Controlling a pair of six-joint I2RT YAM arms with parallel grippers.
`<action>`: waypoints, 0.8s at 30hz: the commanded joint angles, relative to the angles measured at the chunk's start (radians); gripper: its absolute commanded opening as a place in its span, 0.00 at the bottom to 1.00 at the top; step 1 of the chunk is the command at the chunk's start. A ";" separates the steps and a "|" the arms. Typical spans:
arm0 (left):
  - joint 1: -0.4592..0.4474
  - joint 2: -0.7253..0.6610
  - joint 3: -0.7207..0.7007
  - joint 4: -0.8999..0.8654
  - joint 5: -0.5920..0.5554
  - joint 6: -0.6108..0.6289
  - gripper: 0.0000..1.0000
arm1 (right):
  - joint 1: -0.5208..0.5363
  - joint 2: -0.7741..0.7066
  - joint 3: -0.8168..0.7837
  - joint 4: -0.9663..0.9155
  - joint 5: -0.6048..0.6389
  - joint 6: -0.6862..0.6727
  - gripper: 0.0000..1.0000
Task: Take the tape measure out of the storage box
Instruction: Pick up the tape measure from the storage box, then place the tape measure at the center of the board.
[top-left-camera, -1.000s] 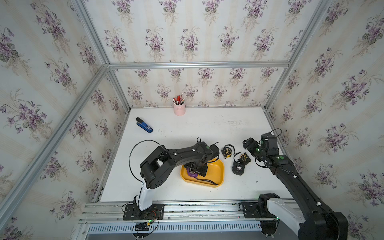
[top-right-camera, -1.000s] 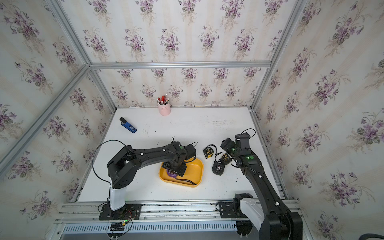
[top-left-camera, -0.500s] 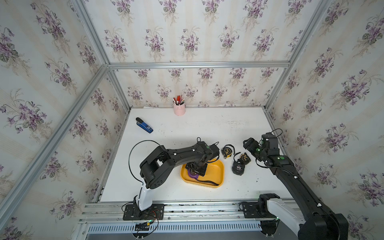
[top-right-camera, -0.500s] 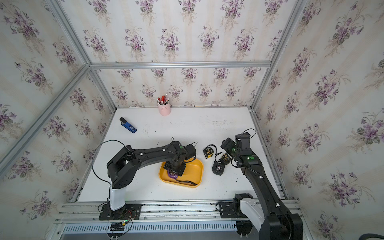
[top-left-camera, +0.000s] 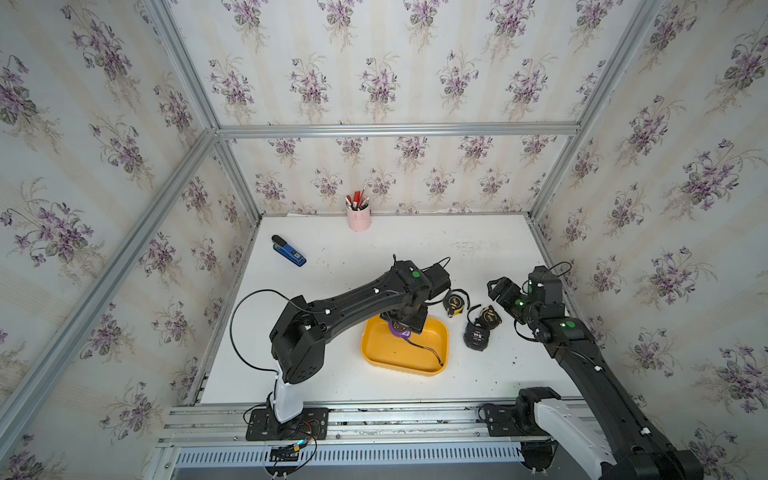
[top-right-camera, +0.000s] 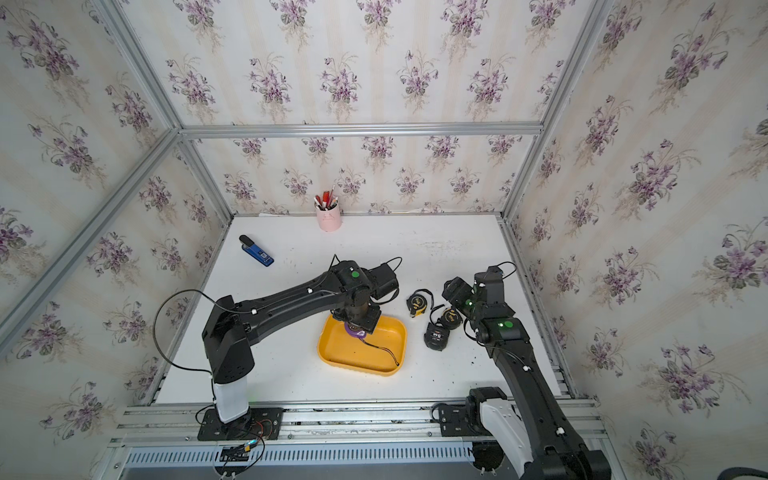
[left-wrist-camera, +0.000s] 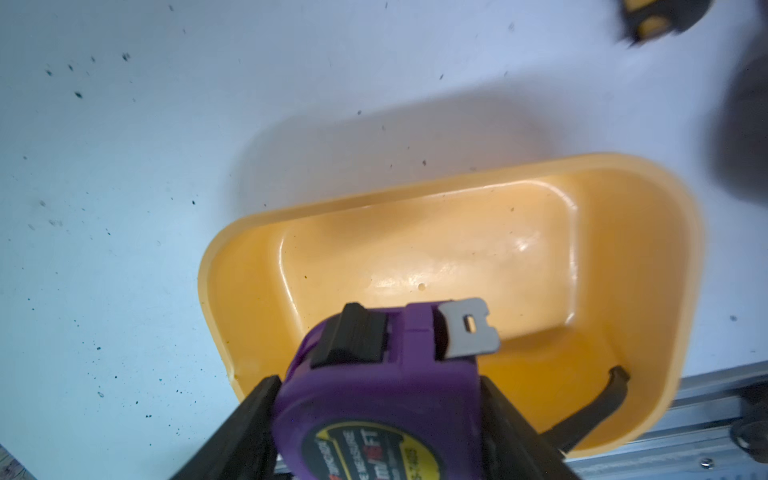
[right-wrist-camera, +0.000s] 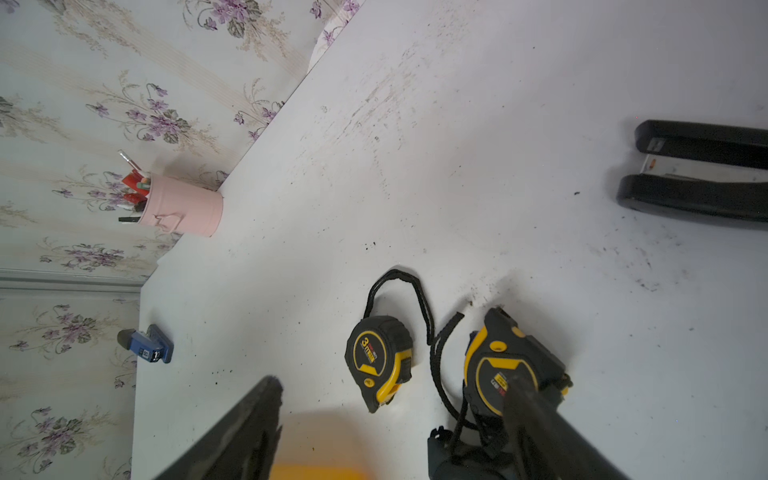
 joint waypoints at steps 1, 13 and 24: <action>0.010 0.004 0.087 -0.038 -0.050 0.015 0.21 | 0.001 -0.040 -0.018 0.066 -0.090 -0.043 0.86; 0.135 0.177 0.523 0.069 0.223 -0.028 0.18 | 0.001 -0.311 -0.114 0.189 -0.391 -0.103 0.85; 0.194 0.195 0.510 0.281 0.592 -0.250 0.14 | 0.023 -0.304 -0.141 0.358 -0.466 -0.085 0.84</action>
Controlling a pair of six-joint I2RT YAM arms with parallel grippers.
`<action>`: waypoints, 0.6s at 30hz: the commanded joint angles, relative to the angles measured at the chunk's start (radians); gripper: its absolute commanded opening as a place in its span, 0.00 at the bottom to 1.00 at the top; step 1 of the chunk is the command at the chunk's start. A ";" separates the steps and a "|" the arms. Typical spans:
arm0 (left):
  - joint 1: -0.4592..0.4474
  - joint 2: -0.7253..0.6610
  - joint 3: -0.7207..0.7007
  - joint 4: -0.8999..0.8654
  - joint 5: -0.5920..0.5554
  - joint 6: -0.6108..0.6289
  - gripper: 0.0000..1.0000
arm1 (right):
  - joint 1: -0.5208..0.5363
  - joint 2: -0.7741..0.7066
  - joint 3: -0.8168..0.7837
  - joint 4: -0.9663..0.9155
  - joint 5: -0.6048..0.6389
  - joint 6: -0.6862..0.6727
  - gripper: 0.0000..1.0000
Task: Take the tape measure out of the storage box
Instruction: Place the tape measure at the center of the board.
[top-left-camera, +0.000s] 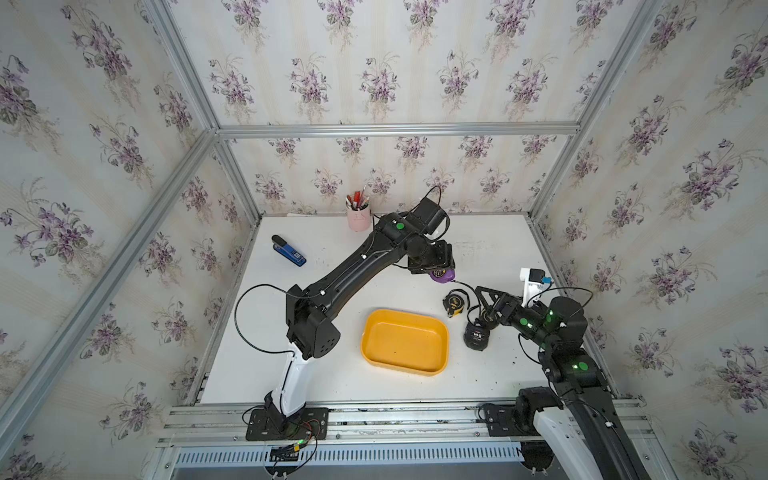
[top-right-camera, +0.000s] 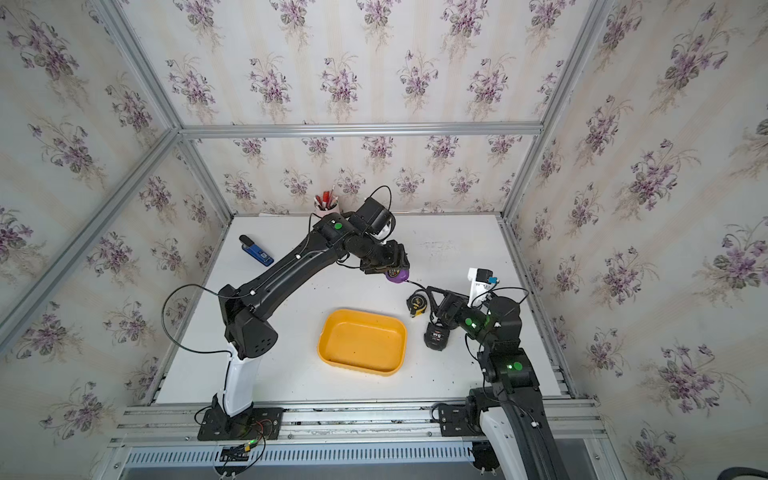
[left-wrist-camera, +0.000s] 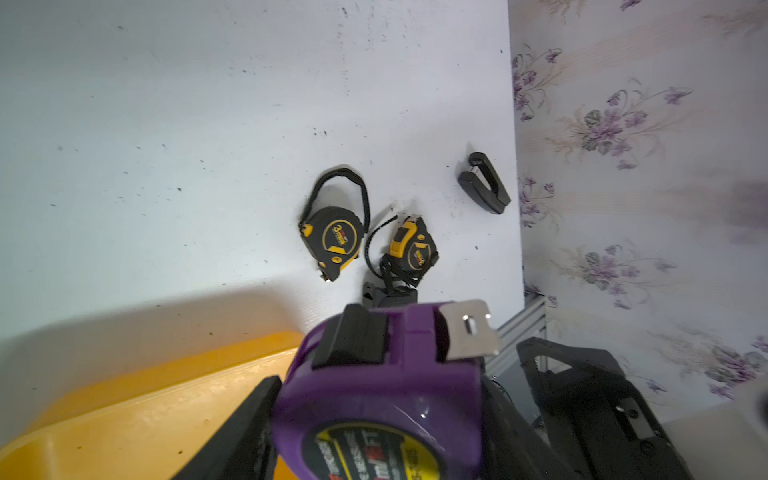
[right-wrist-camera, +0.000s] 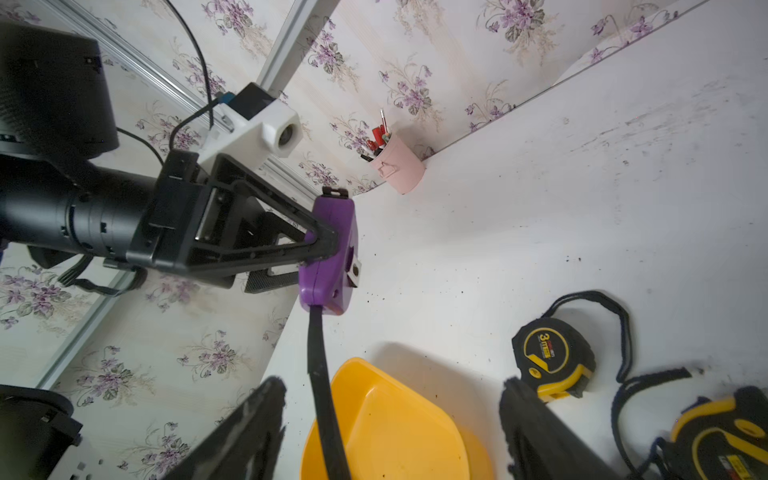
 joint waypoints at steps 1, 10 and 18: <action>0.003 0.002 0.002 0.098 0.135 -0.086 0.14 | 0.021 0.028 0.016 0.105 -0.018 -0.005 0.84; 0.003 -0.005 -0.030 0.148 0.159 -0.134 0.13 | 0.210 0.111 0.051 0.169 0.121 -0.021 0.83; -0.004 -0.022 -0.074 0.183 0.174 -0.159 0.13 | 0.285 0.166 0.048 0.223 0.257 -0.017 0.82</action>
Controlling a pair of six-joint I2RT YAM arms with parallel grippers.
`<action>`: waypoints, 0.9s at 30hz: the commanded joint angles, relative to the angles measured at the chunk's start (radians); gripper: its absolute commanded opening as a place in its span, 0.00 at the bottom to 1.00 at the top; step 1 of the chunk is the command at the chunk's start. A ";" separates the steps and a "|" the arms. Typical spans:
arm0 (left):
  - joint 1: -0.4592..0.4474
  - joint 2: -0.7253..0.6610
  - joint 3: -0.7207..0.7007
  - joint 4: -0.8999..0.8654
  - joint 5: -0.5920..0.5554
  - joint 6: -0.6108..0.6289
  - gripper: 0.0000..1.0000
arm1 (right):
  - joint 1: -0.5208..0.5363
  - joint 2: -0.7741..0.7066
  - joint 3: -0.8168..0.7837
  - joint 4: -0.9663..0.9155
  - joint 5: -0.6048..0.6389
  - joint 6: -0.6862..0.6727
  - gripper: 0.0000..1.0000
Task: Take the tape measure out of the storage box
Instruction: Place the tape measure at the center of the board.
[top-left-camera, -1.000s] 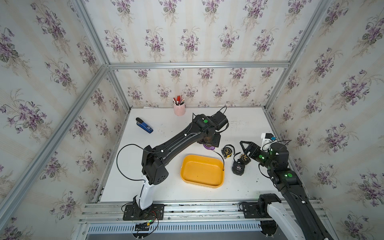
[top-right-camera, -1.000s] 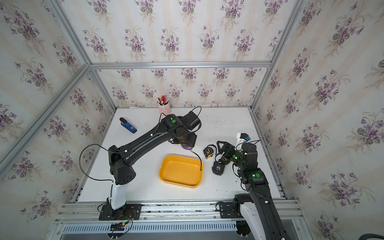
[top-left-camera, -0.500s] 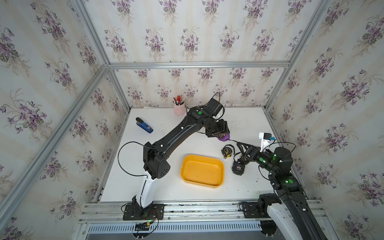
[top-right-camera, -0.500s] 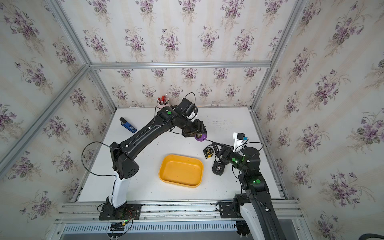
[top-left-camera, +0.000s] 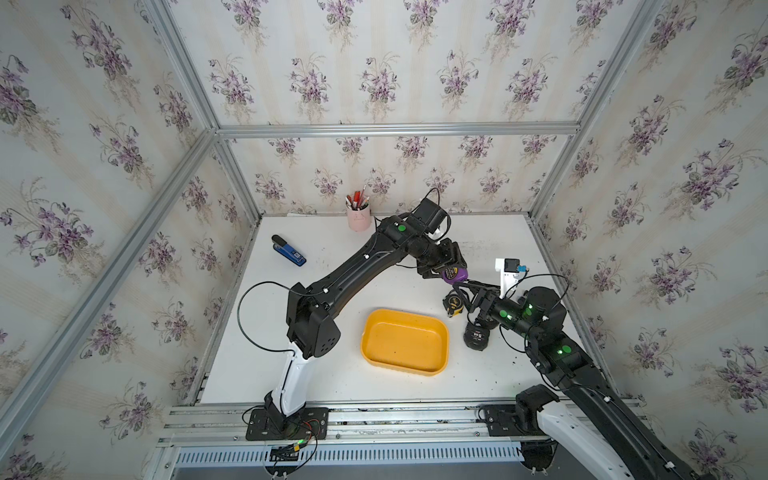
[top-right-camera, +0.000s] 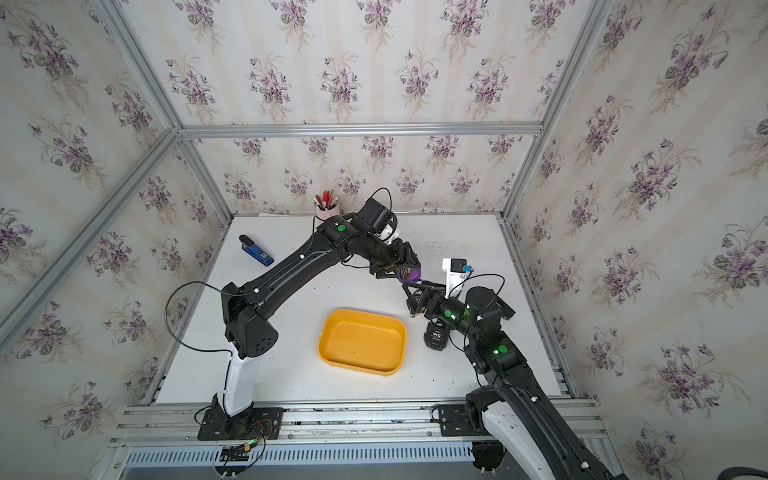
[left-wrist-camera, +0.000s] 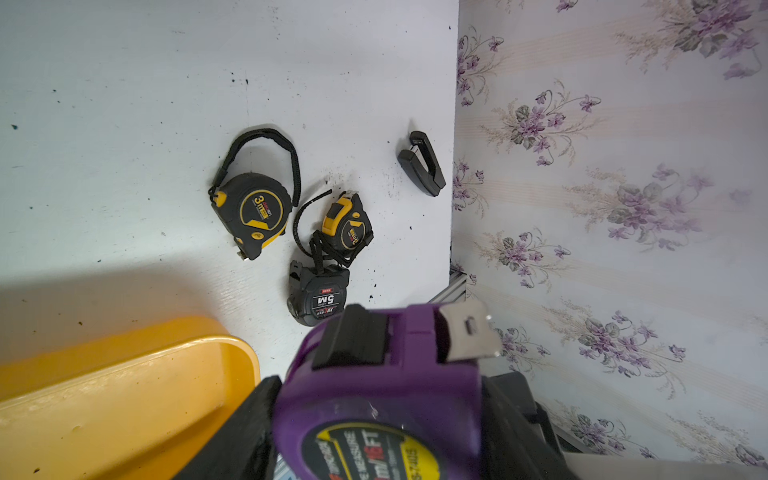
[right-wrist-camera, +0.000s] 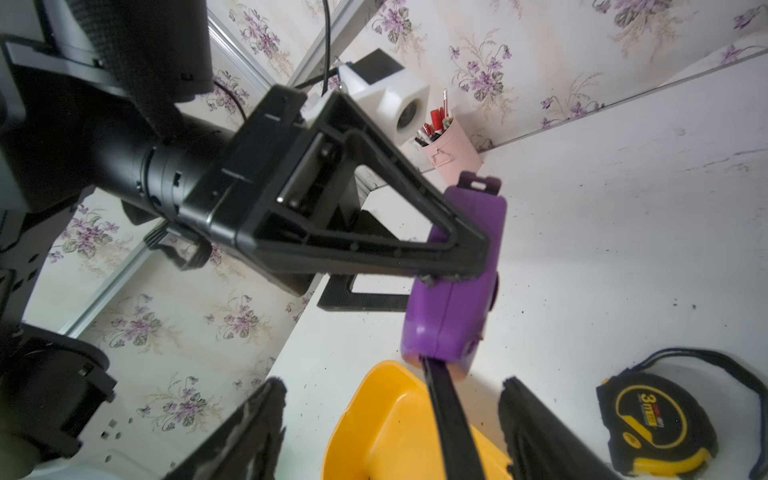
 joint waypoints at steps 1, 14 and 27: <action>-0.002 -0.018 -0.008 0.059 0.027 -0.018 0.13 | 0.006 0.018 0.001 0.065 0.081 -0.007 0.81; -0.006 -0.050 -0.046 0.083 0.024 -0.020 0.13 | 0.019 0.132 0.015 0.143 0.122 0.005 0.62; 0.030 -0.130 -0.153 0.204 0.006 0.051 1.00 | 0.022 0.083 0.027 -0.015 0.190 0.015 0.24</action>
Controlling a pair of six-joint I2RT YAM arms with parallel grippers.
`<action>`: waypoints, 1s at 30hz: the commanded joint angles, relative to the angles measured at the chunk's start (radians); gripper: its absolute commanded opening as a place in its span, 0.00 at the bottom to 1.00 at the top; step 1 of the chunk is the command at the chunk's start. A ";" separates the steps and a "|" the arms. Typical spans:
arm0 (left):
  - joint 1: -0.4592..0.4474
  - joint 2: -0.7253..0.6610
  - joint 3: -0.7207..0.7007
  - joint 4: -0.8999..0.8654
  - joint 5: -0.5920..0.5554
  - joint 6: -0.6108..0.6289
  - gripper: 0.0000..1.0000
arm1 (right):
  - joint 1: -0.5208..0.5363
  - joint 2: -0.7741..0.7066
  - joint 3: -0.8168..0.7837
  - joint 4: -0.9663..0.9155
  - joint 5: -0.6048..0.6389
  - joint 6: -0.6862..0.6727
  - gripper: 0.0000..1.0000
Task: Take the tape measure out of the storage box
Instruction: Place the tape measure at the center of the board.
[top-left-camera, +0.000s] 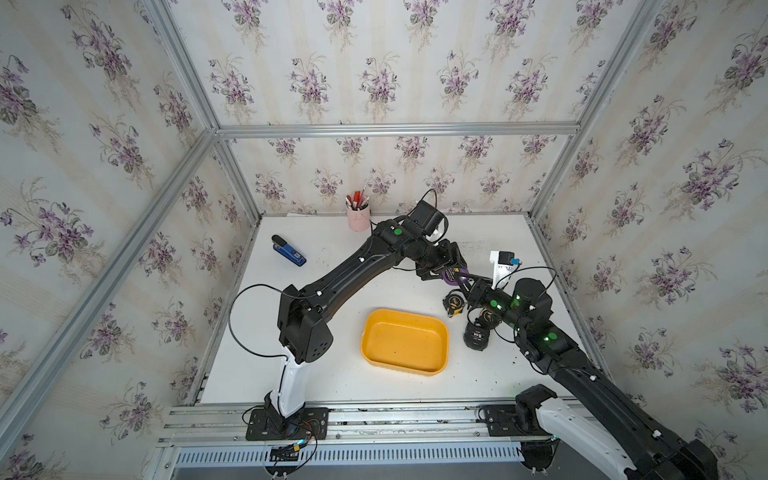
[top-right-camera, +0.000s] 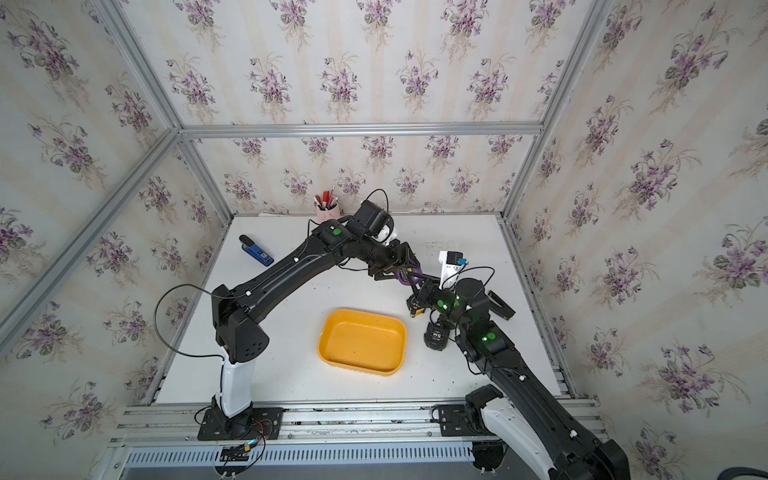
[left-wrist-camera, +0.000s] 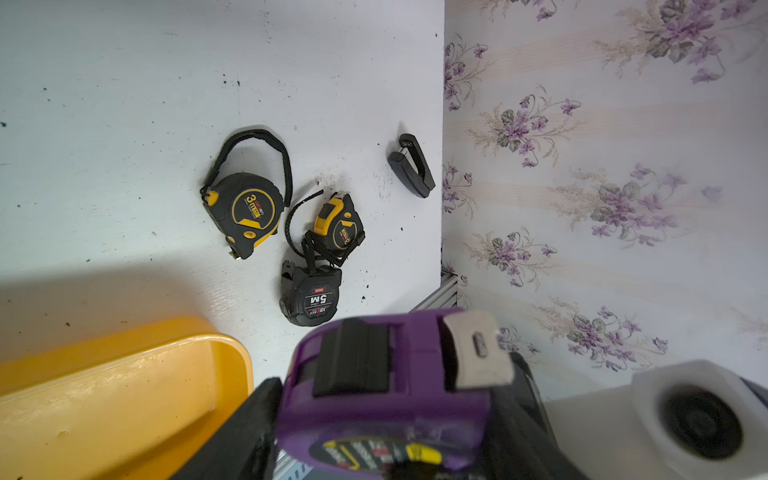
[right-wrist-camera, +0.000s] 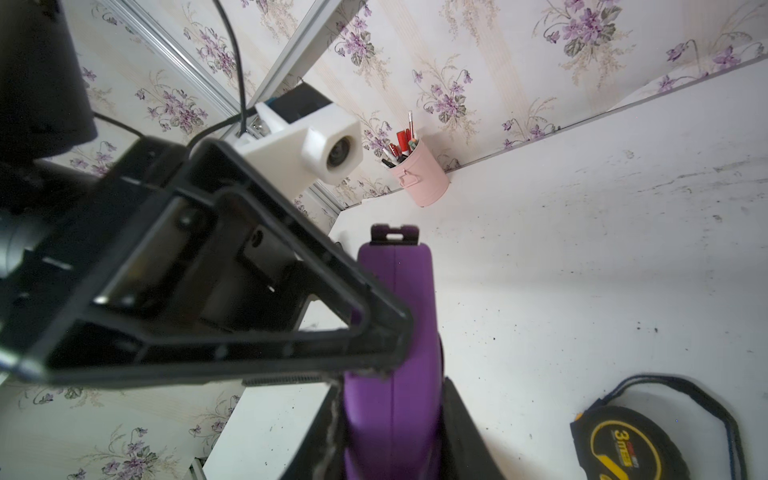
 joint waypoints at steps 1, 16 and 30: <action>0.018 -0.037 -0.030 0.130 0.029 0.064 1.00 | 0.000 -0.044 0.012 -0.120 0.071 0.006 0.24; 0.053 -0.049 0.051 -0.064 -0.125 0.261 1.00 | 0.000 0.032 -0.032 -0.488 0.088 0.009 0.22; 0.065 -0.067 0.025 -0.101 -0.166 0.279 1.00 | 0.001 0.255 -0.007 -0.471 -0.063 -0.041 0.22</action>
